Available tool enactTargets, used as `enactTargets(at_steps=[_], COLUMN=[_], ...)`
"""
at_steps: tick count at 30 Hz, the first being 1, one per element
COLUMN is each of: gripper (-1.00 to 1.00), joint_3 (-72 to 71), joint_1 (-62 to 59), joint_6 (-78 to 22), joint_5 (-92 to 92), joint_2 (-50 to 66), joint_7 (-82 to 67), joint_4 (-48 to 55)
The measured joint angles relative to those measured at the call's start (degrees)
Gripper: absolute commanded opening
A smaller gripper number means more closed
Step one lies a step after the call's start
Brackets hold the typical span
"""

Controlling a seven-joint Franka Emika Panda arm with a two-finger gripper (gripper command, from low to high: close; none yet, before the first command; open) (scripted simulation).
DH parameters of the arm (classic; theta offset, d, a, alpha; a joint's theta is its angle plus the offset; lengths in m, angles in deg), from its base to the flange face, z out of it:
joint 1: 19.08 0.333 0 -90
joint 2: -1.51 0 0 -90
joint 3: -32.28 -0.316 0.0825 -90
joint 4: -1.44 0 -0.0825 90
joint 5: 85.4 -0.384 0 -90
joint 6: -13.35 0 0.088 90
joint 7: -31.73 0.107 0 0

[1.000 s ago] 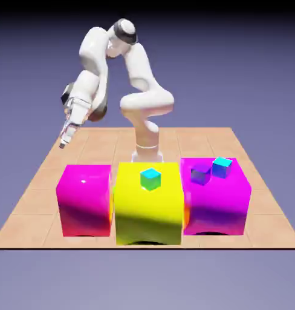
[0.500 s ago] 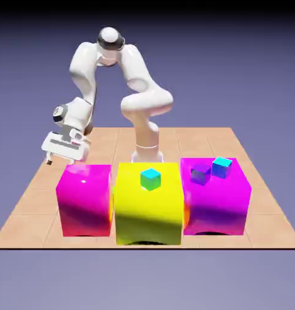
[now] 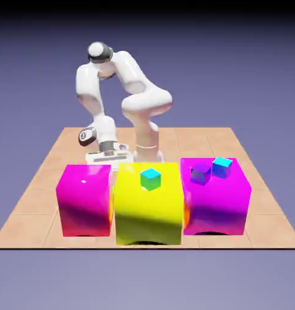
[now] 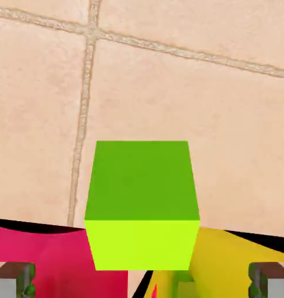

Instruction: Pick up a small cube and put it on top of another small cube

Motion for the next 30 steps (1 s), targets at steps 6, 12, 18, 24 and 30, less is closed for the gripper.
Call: enactTargets(at_steps=[6,12,18,24,30], gripper=[-1.0,-1.0,-1.0,-1.0,-1.0], joint_3=[2.49,-3.91,-10.39,-16.88,-23.56], joint_1=[3.18,-4.44,-4.93,-5.42,-5.71], joint_6=[-2.75,3.61,-1.65,-6.91,-12.25], joint_5=[0.96,-3.63,-18.57,-33.52,-48.3], joint_2=[-3.65,6.04,9.75,13.46,17.1], joint_7=[-0.25,-0.46,1.77,4.02,6.39], joint_4=[1.78,-0.74,4.65,10.03,15.21])
